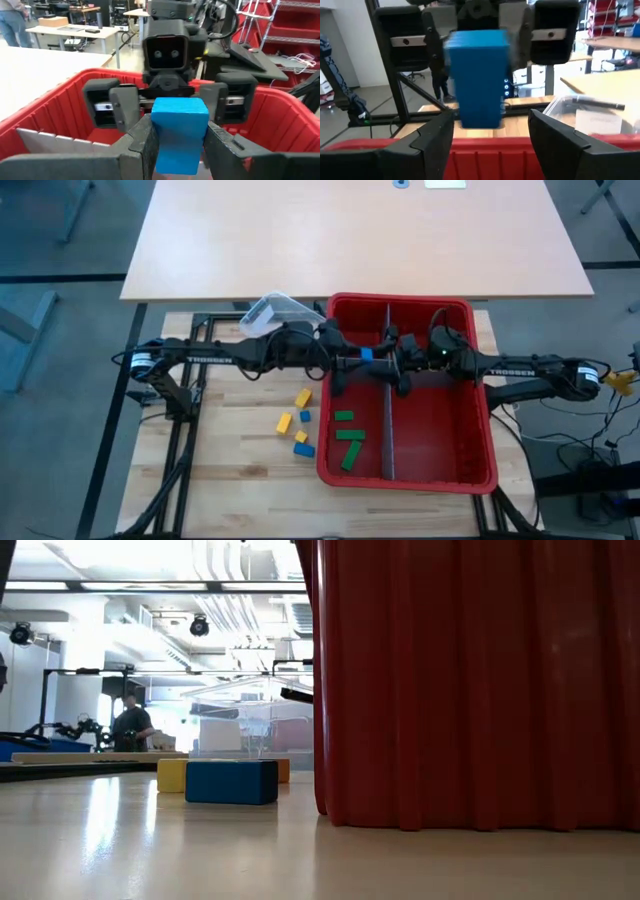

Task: Sort blocks
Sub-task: Put the bottom left blue block into the top right of the red bin

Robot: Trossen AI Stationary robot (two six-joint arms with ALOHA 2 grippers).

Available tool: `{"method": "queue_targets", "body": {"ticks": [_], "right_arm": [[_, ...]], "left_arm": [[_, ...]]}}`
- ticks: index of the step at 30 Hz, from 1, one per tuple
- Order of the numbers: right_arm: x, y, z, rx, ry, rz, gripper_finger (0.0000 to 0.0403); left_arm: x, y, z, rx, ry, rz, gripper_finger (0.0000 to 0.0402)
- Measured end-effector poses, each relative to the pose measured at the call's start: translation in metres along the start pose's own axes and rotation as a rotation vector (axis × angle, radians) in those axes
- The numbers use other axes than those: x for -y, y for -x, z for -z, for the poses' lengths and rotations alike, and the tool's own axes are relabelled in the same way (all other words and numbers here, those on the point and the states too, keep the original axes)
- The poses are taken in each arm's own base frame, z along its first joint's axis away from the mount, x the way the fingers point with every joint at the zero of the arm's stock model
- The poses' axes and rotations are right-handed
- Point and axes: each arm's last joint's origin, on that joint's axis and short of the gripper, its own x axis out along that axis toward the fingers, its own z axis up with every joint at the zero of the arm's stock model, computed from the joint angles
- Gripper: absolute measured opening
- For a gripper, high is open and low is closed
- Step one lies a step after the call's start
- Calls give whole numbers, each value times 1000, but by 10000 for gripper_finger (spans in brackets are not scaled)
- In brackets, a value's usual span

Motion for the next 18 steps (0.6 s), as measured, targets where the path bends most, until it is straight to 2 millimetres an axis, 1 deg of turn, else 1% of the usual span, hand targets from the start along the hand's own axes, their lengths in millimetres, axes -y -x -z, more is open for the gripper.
{"method": "queue_targets", "body": {"ticks": [18], "right_arm": [[0,1,-6,51,25,30,247]], "left_arm": [[-1,1,-1,7,-2,-1,102]]}}
